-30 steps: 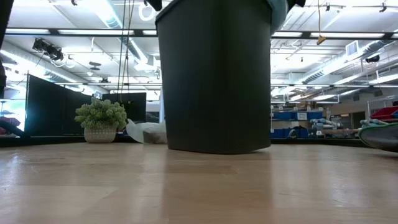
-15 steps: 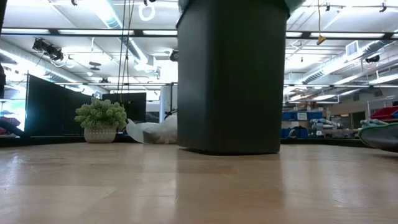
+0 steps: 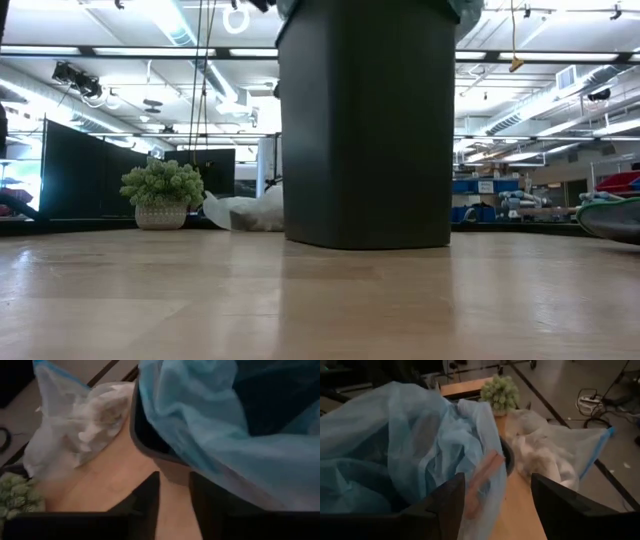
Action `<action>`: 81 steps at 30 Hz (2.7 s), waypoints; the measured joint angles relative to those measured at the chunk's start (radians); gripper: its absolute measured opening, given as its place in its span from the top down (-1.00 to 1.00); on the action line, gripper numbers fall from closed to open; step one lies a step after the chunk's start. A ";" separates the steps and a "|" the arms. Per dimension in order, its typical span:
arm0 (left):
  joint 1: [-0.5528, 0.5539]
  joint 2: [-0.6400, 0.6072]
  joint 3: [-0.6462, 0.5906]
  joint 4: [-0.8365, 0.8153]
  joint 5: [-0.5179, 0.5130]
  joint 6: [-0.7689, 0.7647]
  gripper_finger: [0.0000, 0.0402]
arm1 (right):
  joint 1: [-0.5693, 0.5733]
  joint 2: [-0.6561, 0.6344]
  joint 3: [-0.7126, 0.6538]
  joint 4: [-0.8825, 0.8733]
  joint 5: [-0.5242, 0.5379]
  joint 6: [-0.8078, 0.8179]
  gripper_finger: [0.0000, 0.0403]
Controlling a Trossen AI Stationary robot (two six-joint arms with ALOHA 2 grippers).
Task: Place trash/remove bag and relplace
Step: Insert the new blue trash bag into the trash bin
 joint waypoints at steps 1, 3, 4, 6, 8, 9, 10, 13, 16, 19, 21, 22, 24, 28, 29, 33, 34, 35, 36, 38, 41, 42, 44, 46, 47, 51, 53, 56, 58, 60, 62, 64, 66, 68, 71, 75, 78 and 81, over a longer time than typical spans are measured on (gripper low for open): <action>-0.004 0.000 -0.012 -0.002 -0.005 -0.012 0.38 | 0.000 0.006 0.000 0.000 -0.001 0.006 -0.06; -0.005 0.000 -0.031 -0.005 -0.038 -0.077 0.20 | 0.000 0.012 0.000 0.005 -0.005 0.030 -0.03; -0.004 0.001 -0.036 -0.007 -0.058 -0.121 0.12 | 0.000 0.014 0.000 0.015 -0.010 0.040 -0.02; 0.010 0.001 -0.040 0.000 -0.075 -0.198 -0.02 | -0.006 0.015 0.000 0.020 -0.026 0.065 0.01; 0.027 0.000 -0.040 0.001 -0.079 -0.287 -0.10 | -0.018 0.016 0.000 0.035 -0.044 0.083 0.03; 0.035 0.000 -0.040 0.003 -0.079 -0.324 -0.12 | -0.027 0.016 0.000 0.050 -0.054 0.090 0.03; 0.042 0.000 -0.040 0.008 -0.079 -0.351 -0.13 | -0.037 0.016 0.000 0.066 -0.064 0.096 0.03; 0.065 0.000 -0.040 0.059 -0.050 -0.401 -0.13 | -0.079 0.016 0.000 0.103 -0.111 0.120 0.04; 0.090 0.009 -0.040 0.115 -0.019 -0.422 -0.12 | -0.137 0.015 0.000 0.130 -0.188 0.140 0.04; 0.110 0.036 -0.040 0.148 0.008 -0.429 -0.12 | -0.205 0.017 0.000 0.130 -0.268 0.151 0.04; 0.121 0.054 -0.040 0.151 0.009 -0.442 -0.12 | -0.251 0.019 0.000 0.140 -0.330 0.148 0.04; 0.127 0.062 -0.038 0.153 0.014 -0.452 -0.12 | -0.274 0.019 0.000 0.143 -0.362 0.147 0.04; 0.144 0.076 -0.031 0.159 0.044 -0.468 -0.11 | -0.317 0.020 0.000 0.159 -0.431 0.160 0.04; 0.159 0.099 -0.033 0.233 0.106 -0.469 -0.11 | -0.391 0.016 0.000 0.161 -0.560 0.165 0.04; 0.159 0.101 -0.034 0.267 0.126 -0.469 -0.11 | -0.407 0.015 0.000 0.162 -0.585 0.165 0.04; 0.152 0.099 -0.007 0.352 0.162 -0.432 -0.11 | -0.461 0.017 0.000 0.162 -0.653 0.161 0.04; 0.152 0.097 -0.001 0.367 0.158 -0.420 -0.11 | -0.468 0.018 0.000 0.167 -0.661 0.159 0.04; 0.152 0.097 0.004 0.372 0.157 -0.414 -0.11 | -0.476 0.019 0.000 0.172 -0.665 0.158 0.04; 0.152 0.097 0.007 0.377 0.155 -0.403 -0.11 | -0.484 0.019 0.000 0.173 -0.668 0.158 0.04; 0.152 0.099 0.014 0.393 0.154 -0.383 -0.11 | -0.494 0.019 0.000 0.186 -0.684 0.161 0.04; 0.152 0.098 0.017 0.418 0.154 -0.362 -0.11 | -0.502 0.018 0.000 0.191 -0.691 0.162 0.04; 0.152 0.098 0.017 0.424 0.157 -0.357 -0.11 | -0.504 0.018 0.000 0.189 -0.691 0.162 0.04; 0.154 0.105 0.017 0.426 0.190 -0.337 -0.11 | -0.505 0.018 0.000 0.189 -0.691 0.173 0.04; 0.154 0.110 0.016 0.431 0.228 -0.325 -0.11 | -0.505 0.018 0.000 0.190 -0.690 0.188 0.04; 0.153 0.113 0.010 0.436 0.236 -0.312 -0.11 | -0.506 0.018 0.000 0.190 -0.690 0.189 0.04; 0.153 0.125 0.008 0.427 0.256 -0.297 -0.11 | -0.506 0.018 0.000 0.191 -0.690 0.215 0.04; 0.154 0.136 0.007 0.433 0.268 -0.284 -0.11 | -0.505 0.018 0.000 0.192 -0.690 0.233 0.04; 0.153 0.146 0.007 0.438 0.289 -0.281 -0.11 | -0.505 0.018 0.000 0.195 -0.689 0.252 0.04; 0.153 0.157 0.007 0.442 0.297 -0.281 -0.11 | -0.502 0.018 0.000 0.195 -0.688 0.260 0.04; 0.157 0.163 0.007 0.443 0.319 -0.279 -0.11 | -0.497 0.018 0.000 0.195 -0.687 0.265 0.04; 0.160 0.173 0.009 0.452 0.339 -0.279 -0.11 | -0.490 0.018 0.000 0.195 -0.687 0.278 0.05; 0.164 0.176 0.009 0.452 0.350 -0.279 -0.11 | -0.485 0.018 0.000 0.196 -0.687 0.285 0.06; 0.167 0.180 0.010 0.455 0.364 -0.279 -0.11 | -0.478 0.018 0.000 0.198 -0.685 0.286 0.07; 0.171 0.180 0.010 0.450 0.368 -0.279 -0.11 | -0.475 0.018 0.000 0.197 -0.683 0.286 0.09; 0.173 0.181 0.010 0.449 0.365 -0.279 -0.09 | -0.469 0.018 0.000 0.199 -0.683 0.285 0.12; 0.174 0.182 0.010 0.444 0.358 -0.279 0.07 | -0.465 0.018 0.000 0.199 -0.680 0.285 0.16; 0.174 0.183 0.008 0.441 0.356 -0.254 0.29 | -0.465 0.018 0.000 0.200 -0.680 0.281 0.19; 0.174 0.185 0.007 0.439 0.351 -0.217 0.55 | -0.465 0.018 0.000 0.200 -0.679 0.274 0.22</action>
